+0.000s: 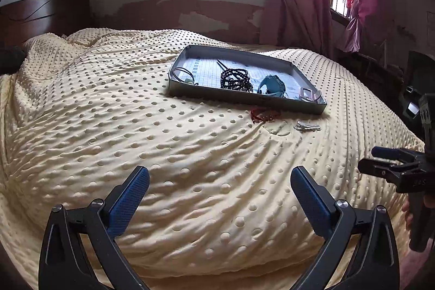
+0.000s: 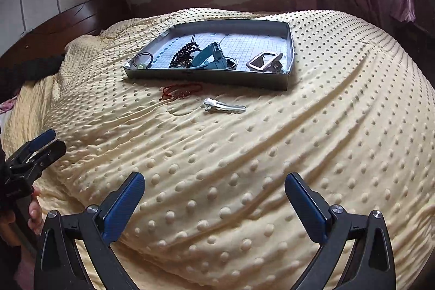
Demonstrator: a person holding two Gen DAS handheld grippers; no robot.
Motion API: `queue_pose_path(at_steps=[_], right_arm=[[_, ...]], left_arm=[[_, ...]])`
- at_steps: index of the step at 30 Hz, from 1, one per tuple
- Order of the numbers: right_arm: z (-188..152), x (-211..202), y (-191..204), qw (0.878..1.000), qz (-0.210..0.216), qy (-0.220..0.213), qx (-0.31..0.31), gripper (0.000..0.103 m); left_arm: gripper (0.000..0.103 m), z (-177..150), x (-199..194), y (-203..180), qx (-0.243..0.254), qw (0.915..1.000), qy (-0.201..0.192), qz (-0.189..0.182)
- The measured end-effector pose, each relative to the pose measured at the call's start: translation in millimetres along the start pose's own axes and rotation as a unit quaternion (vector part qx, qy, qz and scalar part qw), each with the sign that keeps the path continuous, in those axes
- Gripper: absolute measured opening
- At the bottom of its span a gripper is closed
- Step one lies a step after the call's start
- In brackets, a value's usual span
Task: Organize jewelry
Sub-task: 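Grasp the red bead bracelet with the left tool while the right tool grasps the silver key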
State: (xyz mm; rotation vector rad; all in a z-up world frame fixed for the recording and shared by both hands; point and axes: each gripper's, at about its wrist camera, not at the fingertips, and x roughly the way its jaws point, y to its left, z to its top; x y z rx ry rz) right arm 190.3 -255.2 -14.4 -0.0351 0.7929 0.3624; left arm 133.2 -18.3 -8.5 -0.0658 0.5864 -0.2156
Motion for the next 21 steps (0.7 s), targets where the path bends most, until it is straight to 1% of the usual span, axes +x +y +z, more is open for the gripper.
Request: queue_pose_path(at_steps=[3,4,5,6,8,12,15,16,17,18,19,20,21], right_arm=[[11.1,11.1,-1.0,0.999,-0.008,0.006,-0.036,0.103],[14.5,15.4,-1.4,0.999,-0.01,0.008,-0.051,0.103],[18.7,19.9,-3.0,0.998,-0.02,0.006,-0.065,0.103],[21.4,23.7,-5.4,0.997,-0.023,0.004,-0.072,0.103],[27.1,32.3,-12.3,0.997,-0.016,0.006,-0.076,0.103],[39.9,45.5,-21.8,0.996,-0.006,0.0,-0.086,0.103],[48.8,56.9,-26.0,0.995,0.004,-0.004,-0.097,0.103],[51.3,61.1,-27.7,0.995,0.01,-0.006,-0.098,0.098],[53.4,64.7,-28.8,0.995,0.015,-0.006,-0.098,0.091],[54.6,68.6,-30.1,0.995,0.02,-0.005,-0.097,0.087],[56.0,73.4,-31.6,0.995,0.024,-0.002,-0.097,0.081],[56.8,78.9,-33.5,0.995,0.027,0.003,-0.099,0.076],[57.1,83.0,-34.8,0.995,0.03,0.008,-0.1,0.074]], left_arm=[[0.102,3.5,11.0,-0.7,0.007,0.9999,0.007,-0.011],[0.102,6.2,16.7,-0.7,0.012,0.9996,0.015,-0.019],[0.102,11.4,23.5,-0.4,0.018,0.9991,0.028,-0.027],[0.102,15.4,27.9,1.1,0.019,0.9988,0.032,-0.031],[0.102,25.4,37.3,7.4,0.015,0.9988,0.03,-0.035],[0.102,44.0,65.1,17.9,0.003,0.9977,0.043,-0.053],[0.101,53.6,85.1,18.6,0.003,0.9956,0.055,-0.076],[0.101,56.4,90.3,17.6,0.008,0.9949,0.058,-0.083],[0.101,58.6,95.2,15.8,0.015,0.9941,0.059,-0.09],[0.101,61.4,100.8,13.2,0.024,0.9935,0.06,-0.093],[0.1,64.2,106.2,10.2,0.035,0.993,0.061,-0.094],[0.099,66.2,110.9,7.5,0.043,0.9923,0.062,-0.098],[0.097,68.2,115.9,4.3,0.052,0.9913,0.065,-0.103]])
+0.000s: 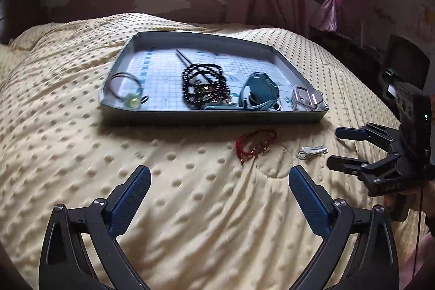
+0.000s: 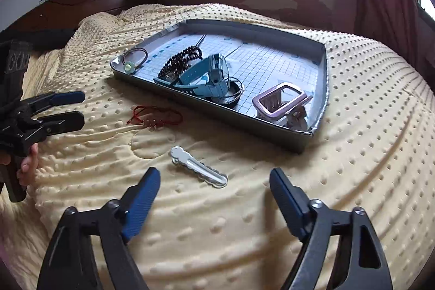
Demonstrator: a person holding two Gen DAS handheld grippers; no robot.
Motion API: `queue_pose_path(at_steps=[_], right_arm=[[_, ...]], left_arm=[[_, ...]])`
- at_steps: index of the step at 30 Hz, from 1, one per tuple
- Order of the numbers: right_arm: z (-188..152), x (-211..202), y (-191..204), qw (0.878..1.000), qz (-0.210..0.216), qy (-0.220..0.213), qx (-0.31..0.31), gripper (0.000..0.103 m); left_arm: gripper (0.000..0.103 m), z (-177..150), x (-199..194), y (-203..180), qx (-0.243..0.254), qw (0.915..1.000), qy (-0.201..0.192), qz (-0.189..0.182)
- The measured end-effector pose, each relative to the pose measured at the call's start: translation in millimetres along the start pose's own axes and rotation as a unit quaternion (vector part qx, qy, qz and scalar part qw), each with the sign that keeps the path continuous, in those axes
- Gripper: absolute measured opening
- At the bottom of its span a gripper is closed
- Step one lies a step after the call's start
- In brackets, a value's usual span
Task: Organize jewelry
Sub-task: 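Grasp the red bead bracelet with the left tool while the right tool grasps the silver key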
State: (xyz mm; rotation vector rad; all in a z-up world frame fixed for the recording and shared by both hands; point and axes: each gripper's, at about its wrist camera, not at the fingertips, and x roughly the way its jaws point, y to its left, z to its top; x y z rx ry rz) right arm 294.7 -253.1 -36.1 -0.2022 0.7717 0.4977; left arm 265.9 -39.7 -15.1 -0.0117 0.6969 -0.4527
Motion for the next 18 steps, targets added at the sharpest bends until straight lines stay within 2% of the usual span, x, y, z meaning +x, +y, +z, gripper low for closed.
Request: queue_pose_path(at_steps=[2,5,14,15,18], right_arm=[[0.0,6.3,-2.7,1.0,0.01,0.006,-0.003,0.069],[0.3,10.0,-4.0,1.0,0.018,0.008,-0.006,0.069],[-0.4,10.8,-11.6,1.0,0.025,0.005,0.007,0.059],[-0.4,11.2,-12.1,1.0,0.026,0.006,0.008,0.059],[-0.8,12.8,-11.6,1.0,0.027,0.007,0.005,0.058]], left_arm=[[0.095,4.9,10.5,-2.3,0.013,0.9999,0.007,-0.007],[0.094,9.6,26.0,-3.0,0.021,0.9996,0.015,-0.01],[0.093,13.9,45.7,-1.1,0.018,0.9992,0.029,-0.021],[0.092,14.5,46.8,-2.6,0.021,0.9991,0.031,-0.022],[0.079,16.0,51.3,-3.9,0.026,0.9986,0.041,-0.023]])
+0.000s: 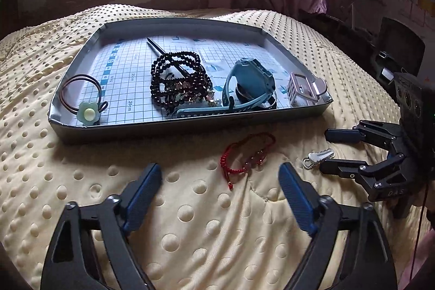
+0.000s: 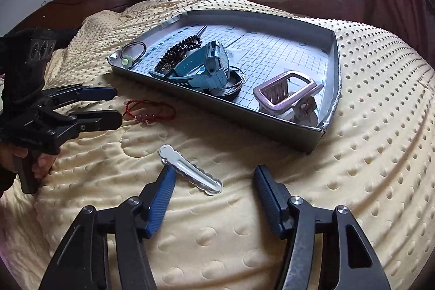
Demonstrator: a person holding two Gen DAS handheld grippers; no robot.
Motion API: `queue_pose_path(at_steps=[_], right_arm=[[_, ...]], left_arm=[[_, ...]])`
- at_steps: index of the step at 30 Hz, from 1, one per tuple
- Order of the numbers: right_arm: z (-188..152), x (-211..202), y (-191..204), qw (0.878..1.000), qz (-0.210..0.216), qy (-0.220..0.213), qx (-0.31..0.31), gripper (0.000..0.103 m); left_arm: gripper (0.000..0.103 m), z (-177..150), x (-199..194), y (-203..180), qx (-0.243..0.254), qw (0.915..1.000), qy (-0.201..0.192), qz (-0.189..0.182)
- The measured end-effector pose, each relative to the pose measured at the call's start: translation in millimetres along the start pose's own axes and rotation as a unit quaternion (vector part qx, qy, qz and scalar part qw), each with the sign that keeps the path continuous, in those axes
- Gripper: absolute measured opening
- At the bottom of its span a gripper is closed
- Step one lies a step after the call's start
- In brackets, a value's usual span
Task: Organize jewelry
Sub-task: 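Grasp the red bead bracelet with the left tool while the right tool grasps the silver key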
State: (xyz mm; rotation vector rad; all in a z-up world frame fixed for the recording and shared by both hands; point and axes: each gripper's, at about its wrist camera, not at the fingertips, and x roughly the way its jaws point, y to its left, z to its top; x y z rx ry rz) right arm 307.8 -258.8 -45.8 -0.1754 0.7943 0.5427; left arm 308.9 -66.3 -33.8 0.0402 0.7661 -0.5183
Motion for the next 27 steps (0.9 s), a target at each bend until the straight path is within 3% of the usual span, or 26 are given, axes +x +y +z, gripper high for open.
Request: queue_pose_path(at_steps=[11,17,22,25,27], right_arm=[[-1.0,5.2,3.3,1.0,0.014,-0.002,-0.01,0.043],[-0.8,7.9,6.8,1.0,0.018,0.001,-0.017,0.035],[-2.2,11.0,13.8,1.0,0.007,0.007,-0.029,0.023],[-2.0,13.2,16.9,0.999,0.007,0.008,-0.036,0.018],[-1.8,14.3,18.5,0.999,0.007,0.009,-0.037,0.015]], left_arm=[[0.066,12.1,17.6,-7.9,0.028,0.9993,0.025,-0.006],[0.051,12.7,23.3,-11.5,0.034,0.9989,0.031,-0.002],[0.019,13.6,23.9,-10.4,0.022,0.9989,0.038,-0.018],[0.007,14.4,23.6,-8.1,0.006,0.9979,0.048,-0.043],[0.004,13.7,24.1,-9.3,0.0,0.9974,0.057,-0.043]])
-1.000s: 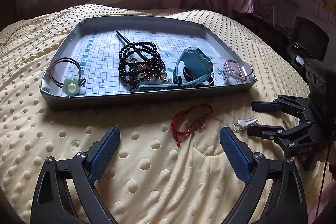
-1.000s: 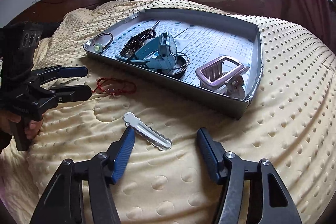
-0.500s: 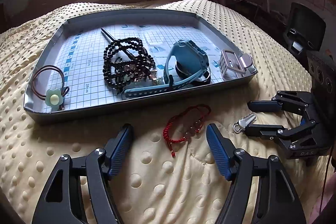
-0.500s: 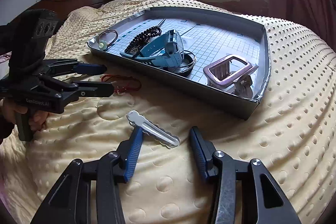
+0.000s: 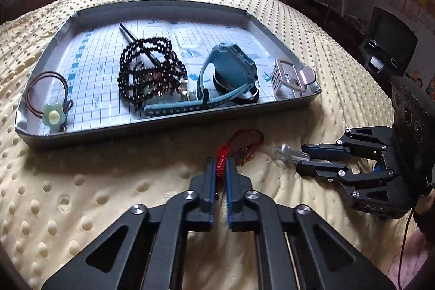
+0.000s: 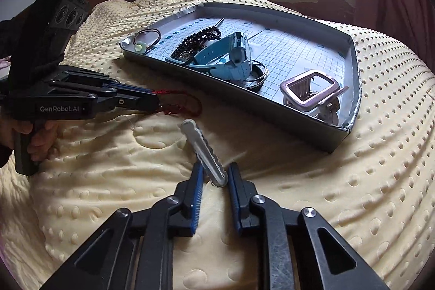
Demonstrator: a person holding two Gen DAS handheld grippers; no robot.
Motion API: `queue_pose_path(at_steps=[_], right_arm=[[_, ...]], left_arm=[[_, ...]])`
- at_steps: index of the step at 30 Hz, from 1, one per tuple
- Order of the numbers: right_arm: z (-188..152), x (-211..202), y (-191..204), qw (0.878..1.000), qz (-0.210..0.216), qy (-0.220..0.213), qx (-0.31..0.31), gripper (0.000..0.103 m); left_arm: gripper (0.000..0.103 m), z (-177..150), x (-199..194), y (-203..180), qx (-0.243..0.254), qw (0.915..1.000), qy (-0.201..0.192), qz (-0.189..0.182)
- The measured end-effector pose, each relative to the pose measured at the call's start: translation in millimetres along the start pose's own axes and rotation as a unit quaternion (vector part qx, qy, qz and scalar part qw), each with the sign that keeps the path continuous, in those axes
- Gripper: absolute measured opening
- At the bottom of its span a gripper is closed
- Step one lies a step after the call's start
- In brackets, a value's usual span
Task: Organize jewelry
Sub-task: 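Grasp the red bead bracelet with the left tool while the right tool grasps the silver key, then carry the red bracelet and silver key into the tray and open both tools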
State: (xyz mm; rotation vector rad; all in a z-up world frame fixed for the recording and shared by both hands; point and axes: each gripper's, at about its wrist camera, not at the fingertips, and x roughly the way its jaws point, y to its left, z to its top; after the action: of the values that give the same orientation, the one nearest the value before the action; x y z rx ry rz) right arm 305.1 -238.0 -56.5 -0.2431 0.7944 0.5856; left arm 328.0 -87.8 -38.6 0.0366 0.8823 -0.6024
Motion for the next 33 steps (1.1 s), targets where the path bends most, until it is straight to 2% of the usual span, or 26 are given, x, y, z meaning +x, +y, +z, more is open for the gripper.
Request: queue_pose_path(at_steps=[3,10,11,13,18,20,26,33], right_arm=[[-0.1,0.3,1.9,1.0,-0.003,0.001,-0.001,0.014],[-0.5,1.1,6.8,1.0,-0.011,0.009,0.001,0.014],[-0.2,1.5,7.2,1.0,-0.012,0.01,0.003,0.009],[0.1,2.9,9.8,1.0,-0.009,0.013,0.011,0.005],[-1.3,0.3,18.1,0.999,-0.027,-0.006,0.022,0.004],[-2.1,-2.9,21.4,0.999,-0.028,-0.021,0.032,0.004],[0.5,-13.2,30.0,0.996,-0.03,-0.065,0.047,0.004],[33.7,-17.5,37.7,0.993,-0.016,-0.109,0.045,0.004]], left_arm=[[0.003,-4.4,-1.9,0.2,-0.029,0.9996,0.008,-0.003],[0.003,-34.3,-26.0,0.1,-0.102,0.9947,-0.009,-0.001],[0.003,-39.0,-29.5,-0.1,-0.111,0.9938,-0.012,0.0],[0.003,-50.5,-37.4,0.4,-0.124,0.9921,-0.019,0.002],[0.002,-70.3,-53.2,6.0,-0.145,0.9878,-0.054,0.013],[0.002,-67.1,-54.0,9.8,-0.16,0.9854,-0.059,0.006],[0.002,-56.9,-75.6,22.6,-0.187,0.9764,-0.108,-0.002],[0.002,-23.1,-97.5,46.9,-0.201,0.9642,-0.173,-0.001]])
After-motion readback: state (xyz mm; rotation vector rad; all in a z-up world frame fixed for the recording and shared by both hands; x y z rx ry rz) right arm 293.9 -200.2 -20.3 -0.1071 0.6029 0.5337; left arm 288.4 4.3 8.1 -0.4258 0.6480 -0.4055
